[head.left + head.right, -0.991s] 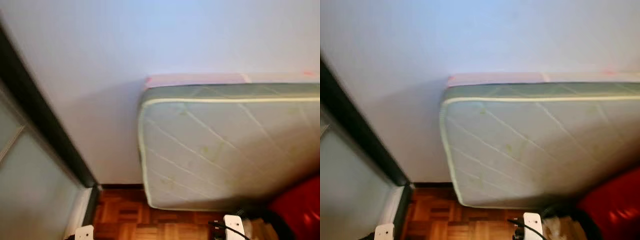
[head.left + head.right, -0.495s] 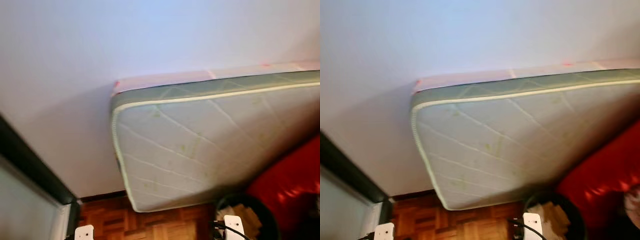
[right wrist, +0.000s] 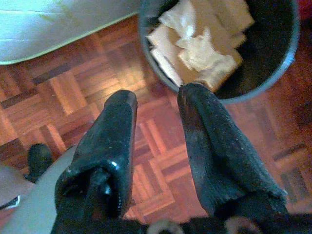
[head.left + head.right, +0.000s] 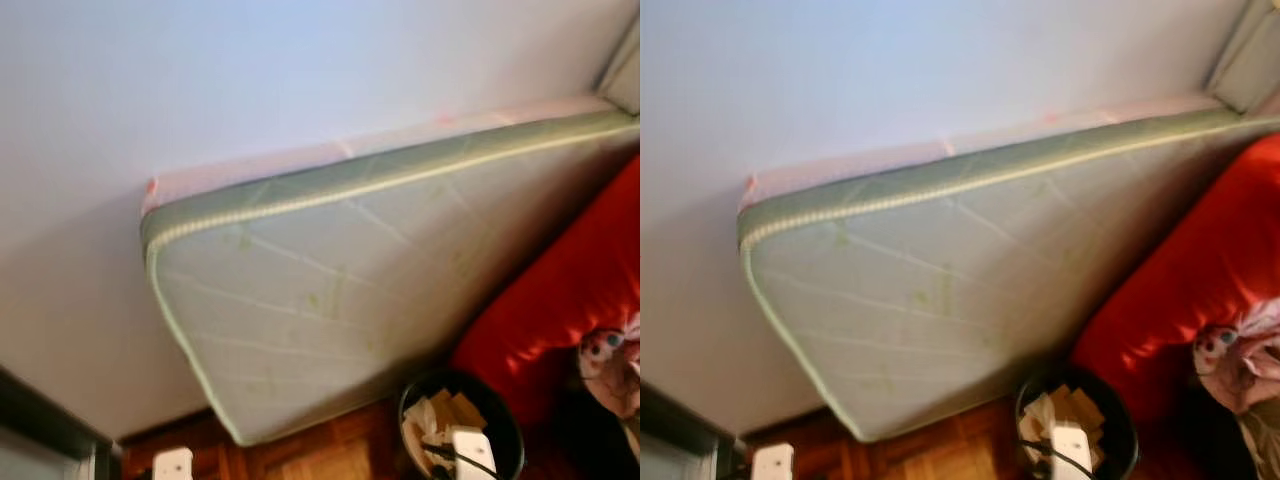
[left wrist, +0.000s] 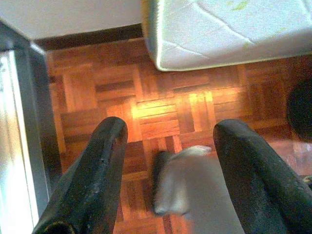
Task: Clean up the room
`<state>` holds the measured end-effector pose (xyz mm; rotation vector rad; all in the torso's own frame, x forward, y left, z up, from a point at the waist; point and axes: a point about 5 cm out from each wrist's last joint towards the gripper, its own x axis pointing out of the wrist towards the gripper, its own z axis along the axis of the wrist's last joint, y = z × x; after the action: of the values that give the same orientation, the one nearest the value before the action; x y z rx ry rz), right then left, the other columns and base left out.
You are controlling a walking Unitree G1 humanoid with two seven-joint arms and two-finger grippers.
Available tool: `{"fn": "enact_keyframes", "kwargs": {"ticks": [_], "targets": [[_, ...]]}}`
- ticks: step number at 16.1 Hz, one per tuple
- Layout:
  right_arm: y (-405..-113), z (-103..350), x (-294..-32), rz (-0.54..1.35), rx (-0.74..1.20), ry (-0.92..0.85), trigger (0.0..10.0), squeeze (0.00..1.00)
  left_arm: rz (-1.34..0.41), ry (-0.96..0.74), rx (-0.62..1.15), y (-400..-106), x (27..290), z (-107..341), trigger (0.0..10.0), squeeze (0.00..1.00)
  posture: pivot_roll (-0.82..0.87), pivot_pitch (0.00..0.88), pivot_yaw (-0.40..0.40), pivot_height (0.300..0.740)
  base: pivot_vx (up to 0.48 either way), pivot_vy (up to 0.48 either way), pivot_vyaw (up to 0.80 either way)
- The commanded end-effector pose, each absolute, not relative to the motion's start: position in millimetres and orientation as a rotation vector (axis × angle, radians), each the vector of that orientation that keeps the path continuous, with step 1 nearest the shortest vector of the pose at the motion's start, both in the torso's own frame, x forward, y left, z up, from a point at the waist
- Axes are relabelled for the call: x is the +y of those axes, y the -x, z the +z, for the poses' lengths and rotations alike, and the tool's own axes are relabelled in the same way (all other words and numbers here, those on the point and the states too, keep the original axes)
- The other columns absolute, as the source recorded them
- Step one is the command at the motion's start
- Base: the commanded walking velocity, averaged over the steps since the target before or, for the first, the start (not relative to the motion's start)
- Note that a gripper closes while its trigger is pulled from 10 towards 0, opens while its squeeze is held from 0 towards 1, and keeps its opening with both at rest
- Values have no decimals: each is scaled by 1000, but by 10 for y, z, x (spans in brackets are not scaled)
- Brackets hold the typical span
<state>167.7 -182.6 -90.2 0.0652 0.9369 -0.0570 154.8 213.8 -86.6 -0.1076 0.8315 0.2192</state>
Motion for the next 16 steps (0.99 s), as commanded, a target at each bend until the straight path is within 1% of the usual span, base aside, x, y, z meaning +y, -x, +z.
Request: {"fn": "enact_keyframes", "kwargs": {"ticks": [1,9,11,16], "targets": [[-2013,-739,-1951,-83,909,-139,10000,0,32,27,747,-2361,1810,-529,10000,0,48,0,-63,740,0,0,-800],[-2002,-745,-1946,-76,910,-134,10000,0,24,19,750,-2349,1813,-537,10000,0,48,0,-63,740,0,0,-800],[-2011,-736,-1953,-88,887,-139,10000,0,20,9,749,-2350,1812,-535,10000,0,48,0,-63,740,0,-139,0],[-2008,-739,-1952,-91,892,-140,10000,0,21,12,749,-2350,1813,-535,10000,0,45,0,-62,740,0,-420,0]]}}
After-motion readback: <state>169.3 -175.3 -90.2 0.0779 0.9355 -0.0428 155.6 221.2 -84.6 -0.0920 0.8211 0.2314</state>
